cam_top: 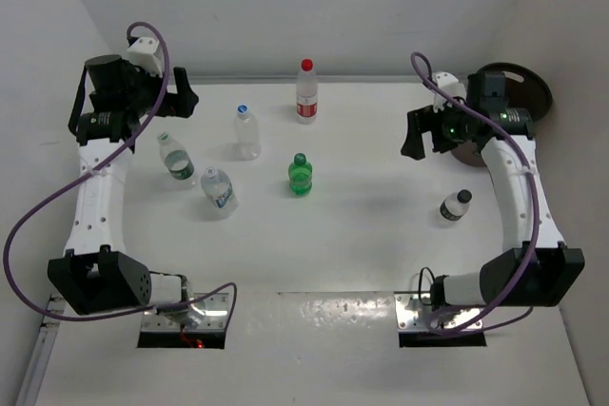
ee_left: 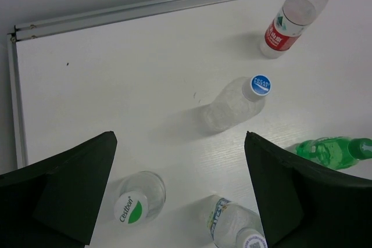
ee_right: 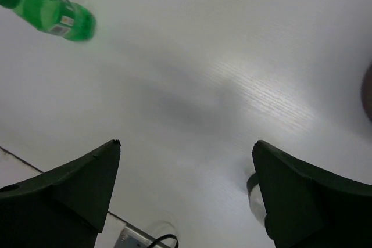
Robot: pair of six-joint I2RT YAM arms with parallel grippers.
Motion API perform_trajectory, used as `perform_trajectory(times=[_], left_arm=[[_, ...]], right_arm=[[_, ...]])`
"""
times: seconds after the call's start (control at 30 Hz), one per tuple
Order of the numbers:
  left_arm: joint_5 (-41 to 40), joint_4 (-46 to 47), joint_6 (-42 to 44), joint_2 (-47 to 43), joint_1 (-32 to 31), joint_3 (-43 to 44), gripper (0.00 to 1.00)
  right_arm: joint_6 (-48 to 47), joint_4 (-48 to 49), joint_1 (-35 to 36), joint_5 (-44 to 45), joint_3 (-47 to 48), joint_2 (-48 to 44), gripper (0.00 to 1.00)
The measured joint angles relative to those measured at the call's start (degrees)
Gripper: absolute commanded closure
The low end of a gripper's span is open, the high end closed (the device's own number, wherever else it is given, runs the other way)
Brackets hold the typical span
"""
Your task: Put the plastic bottles in the bin
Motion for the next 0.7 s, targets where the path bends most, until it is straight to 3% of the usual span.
perform_trajectory(times=[0.33,0.4,0.53,0.7], left_arm=[[1.6,0.3,0.1,0.0,-0.3,-0.4,0.01],[1.7,0.5,0.1,0.0,-0.6,-0.9,0.01],[2.1,1.0,0.1,0.1,-1.4,-1.5,0.01],[3.0,1.4,0.1,0.5,-1.7,-1.6,0.01]], right_arm=[[-6.6,-9.4,-11.8,12.8,-1.1,2.7,0.11],[-7.8,-9.4,-13.7,14.3,-3.6,2.8,0.11],[-10.4,-7.3,-15.7,16.0,-11.7,2.7,0.01],[-13.1,-3.0,-15.8,17.1,-20.4,2.7,0.0]])
